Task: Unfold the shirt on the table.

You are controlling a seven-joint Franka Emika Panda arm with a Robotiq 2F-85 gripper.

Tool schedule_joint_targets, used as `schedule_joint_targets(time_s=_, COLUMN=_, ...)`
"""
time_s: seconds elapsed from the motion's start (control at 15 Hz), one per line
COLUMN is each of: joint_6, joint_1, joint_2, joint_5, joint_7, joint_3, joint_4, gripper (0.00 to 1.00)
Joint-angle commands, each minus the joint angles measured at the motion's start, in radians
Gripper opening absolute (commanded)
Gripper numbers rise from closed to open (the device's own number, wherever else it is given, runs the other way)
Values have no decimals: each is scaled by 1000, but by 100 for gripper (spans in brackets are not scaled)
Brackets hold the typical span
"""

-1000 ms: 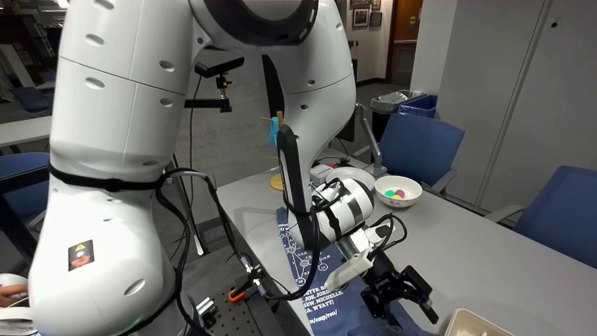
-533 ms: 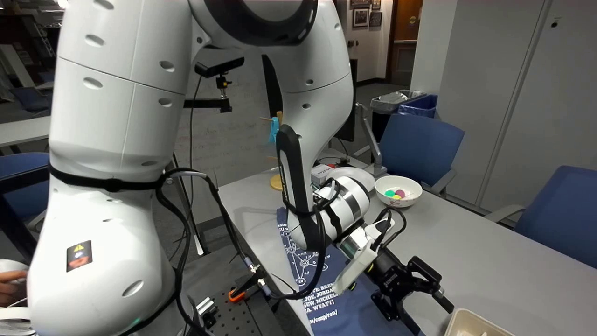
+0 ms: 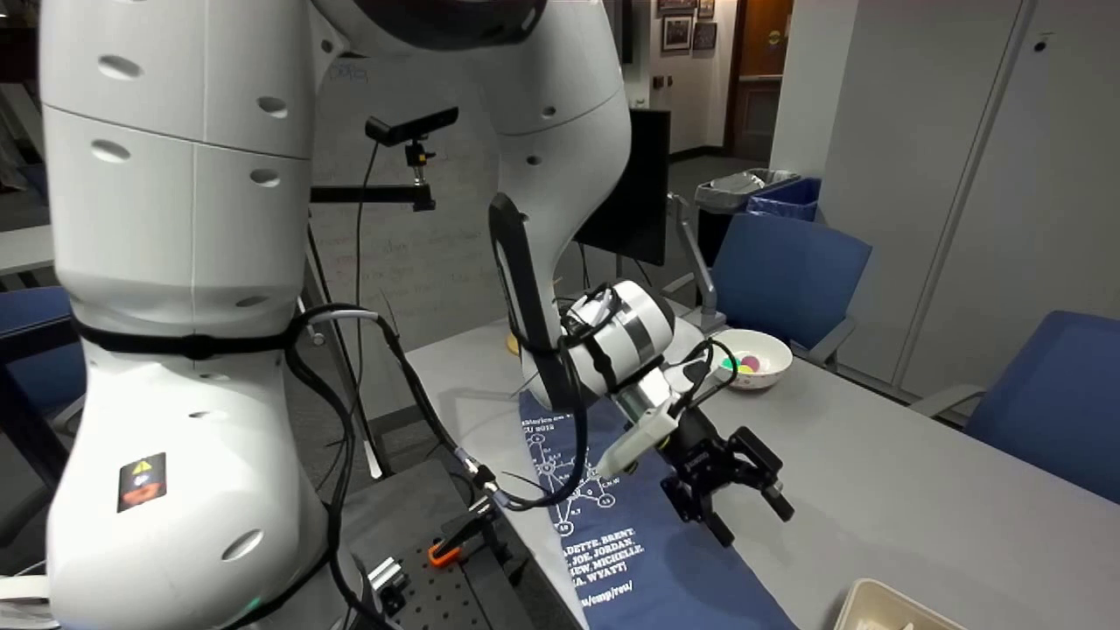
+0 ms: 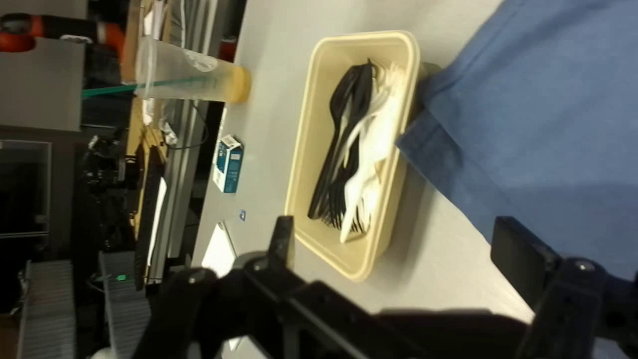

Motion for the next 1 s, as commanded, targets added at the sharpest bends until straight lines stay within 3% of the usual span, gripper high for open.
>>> schedule_joint_targets(time_s=0.0, joint_6=116, joint_1=-18, joint_2=-142, joint_5=246, joint_7=-170, joint_3=51, joint_4=-7, gripper=100)
schedule_joint_targets(time_s=0.2, joint_6=179, joint_1=-13, joint_2=-229, joint_5=499, joint_7=-306, joint_3=75, joint_4=3, gripper=100)
schedule_joint_targets(time_s=0.53, joint_6=220, joint_1=-61, joint_2=-383, joint_5=915, joint_7=-503, joint_3=162, joint_4=7, gripper=100)
schedule_joint_targets(time_s=0.6, joint_6=223, joint_1=-49, joint_2=-414, joint_5=998, joint_7=-536, joint_3=160, joint_4=11, gripper=100)
schedule_joint_targets(time_s=0.67, joint_6=212, joint_1=16, joint_2=-459, joint_5=1079, joint_7=-568, joint_3=111, joint_4=16, gripper=100)
schedule_joint_targets(time_s=0.93, joint_6=175, joint_1=62, joint_2=-619, joint_5=1330, joint_7=-643, joint_3=103, joint_4=30, gripper=100)
